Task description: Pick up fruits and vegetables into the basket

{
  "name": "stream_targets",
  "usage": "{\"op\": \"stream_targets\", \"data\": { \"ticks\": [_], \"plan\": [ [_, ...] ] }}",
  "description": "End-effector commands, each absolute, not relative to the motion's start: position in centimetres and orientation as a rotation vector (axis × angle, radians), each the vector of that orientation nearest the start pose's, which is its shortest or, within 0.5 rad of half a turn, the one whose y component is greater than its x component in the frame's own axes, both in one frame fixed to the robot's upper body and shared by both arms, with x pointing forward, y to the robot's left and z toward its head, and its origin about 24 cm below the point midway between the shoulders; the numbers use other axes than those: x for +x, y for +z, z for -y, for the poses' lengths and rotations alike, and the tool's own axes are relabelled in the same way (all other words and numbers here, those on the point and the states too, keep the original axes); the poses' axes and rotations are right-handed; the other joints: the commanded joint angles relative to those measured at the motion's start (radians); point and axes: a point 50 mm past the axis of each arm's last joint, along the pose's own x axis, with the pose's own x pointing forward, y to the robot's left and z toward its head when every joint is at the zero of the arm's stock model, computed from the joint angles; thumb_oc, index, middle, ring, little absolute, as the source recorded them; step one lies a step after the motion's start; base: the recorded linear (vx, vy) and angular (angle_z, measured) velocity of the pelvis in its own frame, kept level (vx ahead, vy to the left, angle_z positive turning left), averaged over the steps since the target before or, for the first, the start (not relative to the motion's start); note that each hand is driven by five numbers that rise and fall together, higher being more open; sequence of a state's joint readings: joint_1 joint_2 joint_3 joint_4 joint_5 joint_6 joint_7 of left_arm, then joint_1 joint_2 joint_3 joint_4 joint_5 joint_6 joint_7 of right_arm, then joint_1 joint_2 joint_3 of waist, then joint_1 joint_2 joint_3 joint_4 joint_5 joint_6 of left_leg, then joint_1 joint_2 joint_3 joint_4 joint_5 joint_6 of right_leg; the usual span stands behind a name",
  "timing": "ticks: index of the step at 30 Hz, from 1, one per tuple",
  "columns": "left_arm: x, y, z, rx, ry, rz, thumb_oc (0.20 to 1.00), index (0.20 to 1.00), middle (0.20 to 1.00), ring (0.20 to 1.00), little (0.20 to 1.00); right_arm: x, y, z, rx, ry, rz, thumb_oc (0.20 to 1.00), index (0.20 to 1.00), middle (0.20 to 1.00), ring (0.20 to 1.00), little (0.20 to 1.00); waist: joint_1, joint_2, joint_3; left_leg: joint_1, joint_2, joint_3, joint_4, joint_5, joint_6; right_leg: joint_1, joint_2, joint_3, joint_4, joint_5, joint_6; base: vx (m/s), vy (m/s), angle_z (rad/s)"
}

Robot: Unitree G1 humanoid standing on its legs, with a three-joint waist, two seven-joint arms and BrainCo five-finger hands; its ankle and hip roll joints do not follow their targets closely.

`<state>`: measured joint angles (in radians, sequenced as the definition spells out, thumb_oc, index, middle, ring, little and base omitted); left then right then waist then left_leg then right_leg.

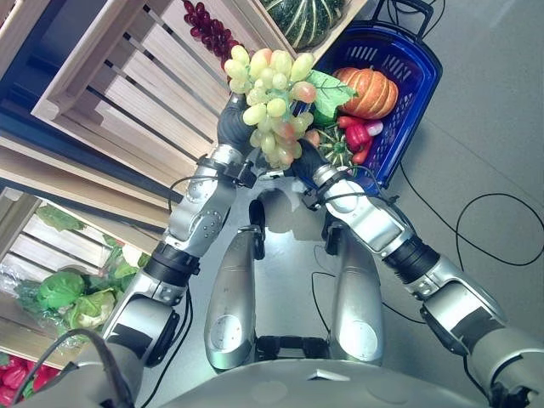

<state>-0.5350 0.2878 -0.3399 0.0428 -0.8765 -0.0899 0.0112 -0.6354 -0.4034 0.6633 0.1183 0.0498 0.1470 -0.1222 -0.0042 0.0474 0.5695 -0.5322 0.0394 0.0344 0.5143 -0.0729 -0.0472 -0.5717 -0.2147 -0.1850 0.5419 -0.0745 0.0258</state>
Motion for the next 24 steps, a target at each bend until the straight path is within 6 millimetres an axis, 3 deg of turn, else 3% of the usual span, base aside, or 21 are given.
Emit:
{"op": "stream_targets", "data": {
  "ticks": [1, 4, 5, 6, 7, 24],
  "plan": [
    [28.0, 20.3, -4.0, -0.631, -0.851, 0.402, 0.200, 0.200, 0.200, 0.200, 0.200, 30.2, 17.1, 0.9, -0.419, 0.625, 0.493, 1.000, 1.000, 1.000, 1.000, 1.000, 0.016, -0.017, -0.049, 0.027, -0.051, 0.083, -0.029, -0.071, 0.060, 0.054, -0.005, 0.010, -0.054, -0.023, 0.060, 0.00, 0.000, 0.00],
    [27.8, 20.1, -3.5, -0.699, -0.869, 0.371, 0.200, 0.200, 0.200, 0.200, 0.200, 30.2, 17.2, 0.8, -0.382, 0.604, 0.503, 1.000, 1.000, 1.000, 1.000, 1.000, 0.016, -0.019, -0.049, 0.028, -0.051, 0.085, -0.031, -0.071, 0.061, 0.056, -0.006, 0.008, -0.058, -0.021, 0.059, 0.00, 0.000, 0.00],
    [27.8, 20.0, -3.4, -0.724, -0.874, 0.356, 0.200, 0.200, 0.200, 0.200, 0.200, 30.2, 17.3, 0.8, -0.368, 0.588, 0.512, 0.755, 0.755, 0.755, 0.755, 0.755, 0.016, -0.019, -0.049, 0.027, -0.051, 0.085, -0.030, -0.071, 0.062, 0.055, -0.006, 0.008, -0.058, -0.020, 0.060, 0.00, 0.000, 0.00],
    [27.8, 19.9, -3.3, -0.746, -0.876, 0.345, 0.200, 0.200, 0.200, 0.200, 0.200, 30.2, 17.3, 0.9, -0.352, 0.573, 0.518, 0.379, 0.379, 0.379, 0.379, 0.379, 0.015, -0.020, -0.049, 0.028, -0.051, 0.086, -0.031, -0.071, 0.063, 0.057, -0.007, 0.007, -0.060, -0.019, 0.059, 0.00, 0.000, 0.00],
    [27.8, 19.8, -3.2, -0.768, -0.875, 0.334, 0.200, 0.200, 0.200, 0.200, 0.200, 30.3, 17.5, 1.0, -0.327, 0.551, 0.532, 0.200, 0.200, 0.200, 0.200, 0.200, 0.015, -0.020, -0.049, 0.027, -0.052, 0.086, -0.031, -0.071, 0.063, 0.057, -0.007, 0.006, -0.062, -0.018, 0.059, 0.00, 0.000, 0.00],
    [27.8, 18.5, -4.4, -0.654, -0.765, 0.384, 0.200, 0.200, 0.200, 0.200, 0.200, 30.7, 17.7, 4.1, -0.194, 0.395, 0.570, 0.200, 0.200, 0.200, 0.200, 0.200, 0.009, -0.019, -0.049, 0.033, -0.049, 0.083, -0.041, -0.067, 0.068, 0.065, -0.007, -0.004, -0.067, -0.018, 0.056, 0.00, 0.000, 0.00]
  ]
}}
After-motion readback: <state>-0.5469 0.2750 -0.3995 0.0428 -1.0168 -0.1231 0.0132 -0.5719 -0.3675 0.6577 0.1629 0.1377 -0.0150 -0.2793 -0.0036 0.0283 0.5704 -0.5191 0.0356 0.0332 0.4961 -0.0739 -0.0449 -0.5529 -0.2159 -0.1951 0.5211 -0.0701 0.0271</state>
